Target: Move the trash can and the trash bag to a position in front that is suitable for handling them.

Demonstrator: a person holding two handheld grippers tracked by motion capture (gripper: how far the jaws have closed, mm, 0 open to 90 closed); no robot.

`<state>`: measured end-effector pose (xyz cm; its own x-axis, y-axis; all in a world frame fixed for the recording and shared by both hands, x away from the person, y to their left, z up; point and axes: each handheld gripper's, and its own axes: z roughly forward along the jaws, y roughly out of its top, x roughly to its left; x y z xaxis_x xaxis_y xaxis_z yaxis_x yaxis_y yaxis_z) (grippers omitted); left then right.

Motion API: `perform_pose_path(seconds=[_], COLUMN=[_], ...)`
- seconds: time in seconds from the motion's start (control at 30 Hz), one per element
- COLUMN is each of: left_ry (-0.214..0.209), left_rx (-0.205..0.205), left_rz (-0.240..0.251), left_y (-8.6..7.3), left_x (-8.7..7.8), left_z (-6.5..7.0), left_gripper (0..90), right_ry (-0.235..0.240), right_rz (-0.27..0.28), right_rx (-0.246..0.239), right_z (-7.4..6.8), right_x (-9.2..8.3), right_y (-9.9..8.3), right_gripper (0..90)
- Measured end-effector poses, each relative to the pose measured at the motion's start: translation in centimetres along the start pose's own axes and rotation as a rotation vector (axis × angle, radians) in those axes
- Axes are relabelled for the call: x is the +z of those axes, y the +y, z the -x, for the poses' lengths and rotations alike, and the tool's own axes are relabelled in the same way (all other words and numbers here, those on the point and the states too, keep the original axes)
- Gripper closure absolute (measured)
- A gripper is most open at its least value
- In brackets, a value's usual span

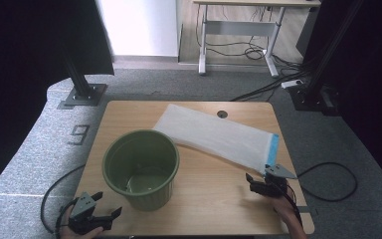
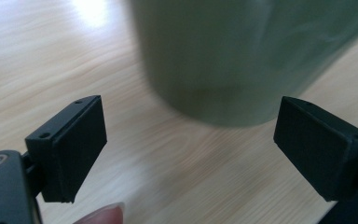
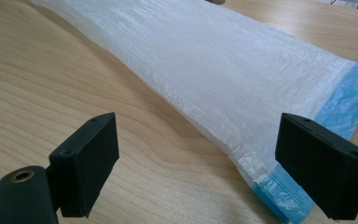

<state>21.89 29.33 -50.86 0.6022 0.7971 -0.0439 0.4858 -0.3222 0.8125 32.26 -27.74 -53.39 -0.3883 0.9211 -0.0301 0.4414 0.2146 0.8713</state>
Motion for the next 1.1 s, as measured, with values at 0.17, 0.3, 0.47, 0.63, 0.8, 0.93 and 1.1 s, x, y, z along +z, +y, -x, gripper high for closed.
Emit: perform_pose_path(seconds=[0.17,0.3,0.47,0.63,0.8,0.93,1.1], left_ry=[-0.063,-0.089,-0.108,-0.121,-0.119,-0.111,-0.102], left_rx=[0.104,0.130,0.175,0.191,0.205,0.218,0.219], left_rz=[-0.028,-0.039,-0.062,-0.067,-0.073,-0.082,-0.084], left_y=[2.0,3.1,5.3,7.3,8.7,10.0,10.8], left_x=[2.1,3.5,6.2,8.9,10.9,13.0,15.0], left_z=[1.6,1.9,2.3,3.1,4.0,5.0,5.8], left_gripper=[8.4,6.0,7.3,9.7,10.7,12.0,12.9], right_ry=[0.000,0.024,0.031,0.010,0.003,0.000,0.007], right_rz=[-0.008,0.001,0.017,0.016,0.007,0.016,0.009], right_rx=[-0.032,-0.042,-0.053,-0.044,-0.048,-0.037,-0.046], right_z=[-0.2,-0.2,0.1,0.5,0.6,0.8,0.6], right_x=[-0.3,-1.1,-1.6,-1.4,-1.5,-1.8,-1.7], right_y=[-0.4,-0.8,-0.7,-0.6,-0.8,-0.8,-0.9], right_gripper=[13.2,13.4,13.7,14.1,14.2,14.4,14.4])
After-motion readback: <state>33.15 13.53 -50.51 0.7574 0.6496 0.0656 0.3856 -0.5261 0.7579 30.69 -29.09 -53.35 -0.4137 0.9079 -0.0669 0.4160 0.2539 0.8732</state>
